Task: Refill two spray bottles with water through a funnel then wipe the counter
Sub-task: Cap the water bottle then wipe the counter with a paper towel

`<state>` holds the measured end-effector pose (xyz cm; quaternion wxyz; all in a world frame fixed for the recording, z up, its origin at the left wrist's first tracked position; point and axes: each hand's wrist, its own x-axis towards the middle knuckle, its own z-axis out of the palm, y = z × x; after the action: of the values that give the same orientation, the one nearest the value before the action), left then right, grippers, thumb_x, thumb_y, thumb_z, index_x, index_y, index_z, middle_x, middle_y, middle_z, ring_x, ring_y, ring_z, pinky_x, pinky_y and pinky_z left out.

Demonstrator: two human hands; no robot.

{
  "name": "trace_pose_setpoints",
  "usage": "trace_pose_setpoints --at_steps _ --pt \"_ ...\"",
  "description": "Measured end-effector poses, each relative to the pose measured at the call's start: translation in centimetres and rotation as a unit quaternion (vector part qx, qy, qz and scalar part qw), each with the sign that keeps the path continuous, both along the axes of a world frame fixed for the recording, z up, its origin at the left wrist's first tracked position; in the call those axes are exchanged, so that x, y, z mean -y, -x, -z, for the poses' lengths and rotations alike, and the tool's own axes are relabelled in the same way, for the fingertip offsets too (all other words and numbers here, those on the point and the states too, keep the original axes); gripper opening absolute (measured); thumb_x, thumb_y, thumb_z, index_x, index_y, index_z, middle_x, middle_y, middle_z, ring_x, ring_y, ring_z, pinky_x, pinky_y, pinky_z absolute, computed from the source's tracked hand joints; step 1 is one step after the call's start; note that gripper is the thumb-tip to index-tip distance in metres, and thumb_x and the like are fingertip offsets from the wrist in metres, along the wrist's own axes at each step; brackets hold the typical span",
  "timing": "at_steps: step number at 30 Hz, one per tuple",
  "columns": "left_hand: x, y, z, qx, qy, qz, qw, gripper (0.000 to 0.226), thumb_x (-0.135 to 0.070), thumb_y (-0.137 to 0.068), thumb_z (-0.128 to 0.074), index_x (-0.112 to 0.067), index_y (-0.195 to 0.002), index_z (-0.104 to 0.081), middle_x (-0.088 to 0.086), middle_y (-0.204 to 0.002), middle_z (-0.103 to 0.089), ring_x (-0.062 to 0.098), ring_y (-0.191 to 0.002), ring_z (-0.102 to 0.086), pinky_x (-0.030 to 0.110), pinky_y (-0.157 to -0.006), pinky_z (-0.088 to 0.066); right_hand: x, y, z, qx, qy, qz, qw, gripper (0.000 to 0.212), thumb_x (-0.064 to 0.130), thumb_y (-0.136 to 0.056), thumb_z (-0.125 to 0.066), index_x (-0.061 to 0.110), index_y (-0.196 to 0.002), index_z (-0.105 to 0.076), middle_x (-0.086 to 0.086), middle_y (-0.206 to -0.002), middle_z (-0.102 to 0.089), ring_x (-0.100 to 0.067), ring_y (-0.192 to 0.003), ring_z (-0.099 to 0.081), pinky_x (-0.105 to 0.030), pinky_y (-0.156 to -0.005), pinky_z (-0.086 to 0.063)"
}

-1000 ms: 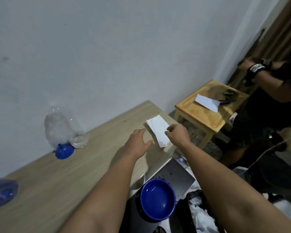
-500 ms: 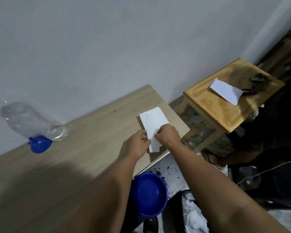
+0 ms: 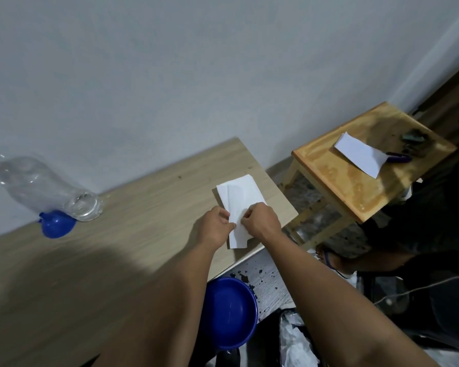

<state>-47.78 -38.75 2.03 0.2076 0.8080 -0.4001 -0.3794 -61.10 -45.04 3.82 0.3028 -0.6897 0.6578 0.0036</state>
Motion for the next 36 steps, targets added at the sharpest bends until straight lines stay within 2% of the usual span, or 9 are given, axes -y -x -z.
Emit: trace_pose_setpoints --at_steps 6,12,17,21,25,28,31,34,36 --pt "0.1 0.7 -1.9 -0.041 0.023 -0.054 0.997 0.021 -0.031 -0.085 -0.077 -0.027 -0.102 -0.064 -0.010 -0.093 -0.071 0.014 -0.081 -0.071 0.028 -0.071 -0.055 -0.3 0.8 -0.8 0.064 0.008 0.019 0.998 0.010 0.029 -0.088 -0.070 0.019 -0.087 -0.068 -0.001 -0.092 -0.073 -0.024 -0.089 -0.068 -0.033 -0.075 -0.056" --pt "0.5 -0.2 -5.6 -0.124 0.079 -0.105 0.984 0.009 -0.017 -0.082 -0.077 -0.020 -0.078 -0.069 -0.002 -0.081 -0.072 0.019 -0.077 -0.067 0.029 -0.070 -0.053 -0.6 1.6 -3.1 0.133 0.042 0.078 0.987 0.021 0.027 -0.097 -0.060 0.012 -0.107 -0.071 0.000 -0.094 -0.063 -0.023 -0.089 -0.059 -0.028 -0.077 -0.043" --pt "0.0 -1.8 -10.0 -0.274 0.124 -0.155 0.941 0.015 -0.005 -0.087 -0.064 -0.016 -0.077 -0.060 0.008 -0.083 -0.069 0.024 -0.074 -0.065 0.046 -0.073 -0.059 -1.2 1.2 -4.9 0.253 0.015 0.150 0.956 0.023 0.032 -0.097 -0.056 0.016 -0.106 -0.070 -0.004 -0.104 -0.075 -0.023 -0.091 -0.070 -0.042 -0.087 -0.061" --pt "-2.0 -3.6 -12.7 -0.347 0.169 -0.171 0.907 0.021 -0.002 -0.087 -0.060 -0.017 -0.073 -0.053 0.002 -0.070 -0.061 0.021 -0.064 -0.058 0.030 -0.061 -0.049 -2.4 -0.2 -7.3 0.386 -0.091 0.200 0.896 0.026 0.037 -0.102 -0.056 0.016 -0.115 -0.063 -0.009 -0.108 -0.074 -0.022 -0.083 -0.065 -0.035 -0.072 -0.053" --pt "-6.1 -6.8 -13.2 -0.347 0.186 -0.187 0.900 0.016 -0.007 -0.067 -0.061 -0.021 -0.064 -0.055 0.002 -0.070 -0.059 0.023 -0.070 -0.054 0.032 -0.066 -0.043 -4.4 -3.0 -8.1 0.439 -0.239 0.173 0.849 0.042 0.063 -0.096 -0.058 0.025 -0.112 -0.069 -0.004 -0.109 -0.076 -0.028 -0.095 -0.071 -0.041 -0.082 -0.056" --pt "-9.9 -9.6 -13.0 -0.310 0.190 -0.226 0.904 0.016 -0.007 -0.064 -0.059 -0.022 -0.066 -0.056 0.000 -0.069 -0.060 0.021 -0.064 -0.054 0.029 -0.059 -0.041 -6.3 -5.8 -7.6 0.501 -0.247 0.158 0.814 0.044 0.043 -0.094 -0.072 0.016 -0.128 -0.064 -0.009 -0.114 -0.077 -0.031 -0.101 -0.074 -0.047 -0.084 -0.062" --pt "-14.6 -12.5 -12.5 -0.292 0.190 -0.273 0.897 0.024 -0.006 -0.065 -0.060 -0.019 -0.085 -0.063 0.006 -0.086 -0.068 0.026 -0.075 -0.063 0.035 -0.064 -0.049 -8.7 -9.4 -7.6 0.547 -0.243 0.166 0.784 0.056 0.010 -0.089 -0.077 0.019 -0.136 -0.048 -0.013 -0.119 -0.073 -0.030 -0.094 -0.072 -0.045 -0.079 -0.062" --pt "-19.5 -15.8 -11.7 -0.282 0.185 -0.313 0.888 0.037 0.003 -0.079 -0.053 -0.016 -0.109 -0.065 0.008 -0.105 -0.073 0.030 -0.092 -0.070 0.043 -0.077 -0.056 -12.0 -13.7 -8.1 0.538 -0.232 0.120 0.801 0.056 0.002 -0.087 -0.075 0.020 -0.134 -0.052 -0.013 -0.103 -0.075 -0.027 -0.082 -0.071 -0.050 -0.088 -0.060" --pt "-22.8 -17.8 -11.2 -0.282 0.181 -0.340 0.879 0.044 0.001 -0.081 -0.052 -0.021 -0.118 -0.063 0.007 -0.114 -0.071 0.030 -0.101 -0.069 0.046 -0.086 -0.057 -14.7 -16.8 -8.7 0.532 -0.237 0.074 0.810 0.050 0.004 -0.088 -0.074 0.021 -0.131 -0.055 -0.013 -0.100 -0.076 -0.025 -0.078 -0.072 -0.047 -0.082 -0.061"
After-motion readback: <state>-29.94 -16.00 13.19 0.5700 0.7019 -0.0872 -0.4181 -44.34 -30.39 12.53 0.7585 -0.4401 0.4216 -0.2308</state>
